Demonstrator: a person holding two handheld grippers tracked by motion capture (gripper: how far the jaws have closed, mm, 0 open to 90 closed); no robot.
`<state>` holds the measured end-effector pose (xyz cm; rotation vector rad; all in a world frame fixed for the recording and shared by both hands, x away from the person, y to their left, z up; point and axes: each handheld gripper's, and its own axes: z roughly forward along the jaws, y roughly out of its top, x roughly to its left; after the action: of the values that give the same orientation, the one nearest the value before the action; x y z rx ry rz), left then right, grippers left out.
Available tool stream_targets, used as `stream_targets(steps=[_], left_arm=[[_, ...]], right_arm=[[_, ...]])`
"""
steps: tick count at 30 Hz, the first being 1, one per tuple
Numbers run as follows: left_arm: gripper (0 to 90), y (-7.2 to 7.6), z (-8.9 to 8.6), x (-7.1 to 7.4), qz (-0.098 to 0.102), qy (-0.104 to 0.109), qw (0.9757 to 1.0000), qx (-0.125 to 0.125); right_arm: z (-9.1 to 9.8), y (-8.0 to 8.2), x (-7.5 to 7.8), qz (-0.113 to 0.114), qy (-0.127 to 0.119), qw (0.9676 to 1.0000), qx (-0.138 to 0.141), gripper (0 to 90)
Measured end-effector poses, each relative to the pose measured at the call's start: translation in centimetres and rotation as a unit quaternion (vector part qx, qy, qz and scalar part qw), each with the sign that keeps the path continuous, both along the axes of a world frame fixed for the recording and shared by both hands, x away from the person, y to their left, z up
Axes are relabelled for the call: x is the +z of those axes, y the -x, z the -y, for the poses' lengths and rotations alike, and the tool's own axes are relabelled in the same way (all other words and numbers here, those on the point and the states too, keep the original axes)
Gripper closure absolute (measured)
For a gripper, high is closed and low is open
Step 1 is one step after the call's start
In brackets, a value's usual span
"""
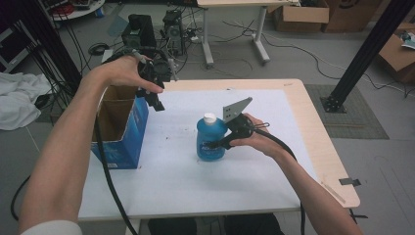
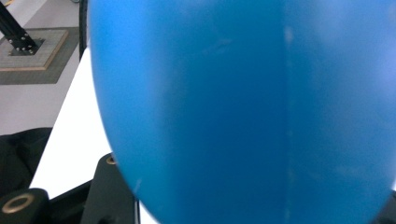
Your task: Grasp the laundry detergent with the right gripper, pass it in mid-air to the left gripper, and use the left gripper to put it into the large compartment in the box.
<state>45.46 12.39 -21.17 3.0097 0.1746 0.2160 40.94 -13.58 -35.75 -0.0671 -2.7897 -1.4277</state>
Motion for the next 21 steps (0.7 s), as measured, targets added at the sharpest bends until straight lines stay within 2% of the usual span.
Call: stream_targets(steps=[5, 11, 21], left_arm=[[18.1, 1.5, 1.3, 0.8, 0.001, 0.007, 0.9997, -0.023], [18.3, 3.5, 2.9, 2.3, 0.001, 0.028, 0.9985, -0.048], [18.1, 5.8, 4.8, 3.4, -0.009, 0.059, 0.9971, -0.047]], right_arm=[[0.4, 0.4, 1.6, 0.01, -0.003, 0.9999, 0.001, 44.4], [0.5, 0.6, 2.8, 0.02, -0.002, 0.9998, 0.002, 44.4], [0.6, 1.0, 3.9, 0.029, -0.007, 0.9995, 0.002, 44.5]])
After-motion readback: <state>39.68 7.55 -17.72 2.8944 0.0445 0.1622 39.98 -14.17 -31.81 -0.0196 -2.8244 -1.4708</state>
